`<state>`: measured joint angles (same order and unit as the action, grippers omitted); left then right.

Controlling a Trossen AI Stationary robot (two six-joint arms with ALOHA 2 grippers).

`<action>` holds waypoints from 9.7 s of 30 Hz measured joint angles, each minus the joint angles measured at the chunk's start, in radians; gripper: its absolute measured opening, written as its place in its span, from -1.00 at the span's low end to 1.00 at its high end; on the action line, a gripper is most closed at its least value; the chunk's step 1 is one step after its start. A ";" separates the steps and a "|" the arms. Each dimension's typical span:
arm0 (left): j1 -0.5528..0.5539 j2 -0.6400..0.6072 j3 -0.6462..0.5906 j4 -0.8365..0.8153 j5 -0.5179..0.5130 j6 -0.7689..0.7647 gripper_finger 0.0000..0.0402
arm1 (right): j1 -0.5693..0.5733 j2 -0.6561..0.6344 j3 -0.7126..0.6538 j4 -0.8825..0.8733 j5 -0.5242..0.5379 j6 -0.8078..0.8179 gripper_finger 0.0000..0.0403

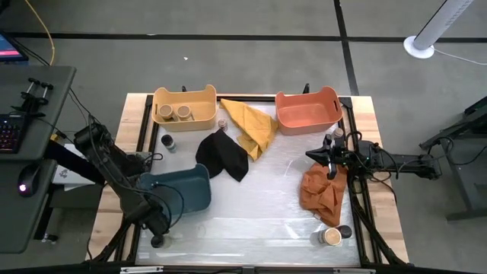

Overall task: Sort spices by type
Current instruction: Adjust the blue bin, then put the gold spice bottle into the bin

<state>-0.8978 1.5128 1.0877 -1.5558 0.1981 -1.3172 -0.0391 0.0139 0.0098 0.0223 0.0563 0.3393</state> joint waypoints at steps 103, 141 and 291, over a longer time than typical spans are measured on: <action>0.537 -0.504 -0.550 1.895 -0.706 1.168 -1.00 | 0.001 0.038 0.000 0.400 0.054 0.222 -0.99; 0.540 -0.696 -0.766 1.950 -0.714 1.246 -1.00 | 0.578 1.419 1.174 -1.336 -0.674 0.885 0.07; 0.754 -0.048 -0.315 1.965 -0.469 1.479 -0.14 | 0.121 1.465 1.365 -0.956 0.187 -0.291 -1.00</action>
<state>-0.1433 1.4646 0.7727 0.4087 -0.2704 0.1614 0.0819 1.4794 1.3747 -0.9338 0.2437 0.0483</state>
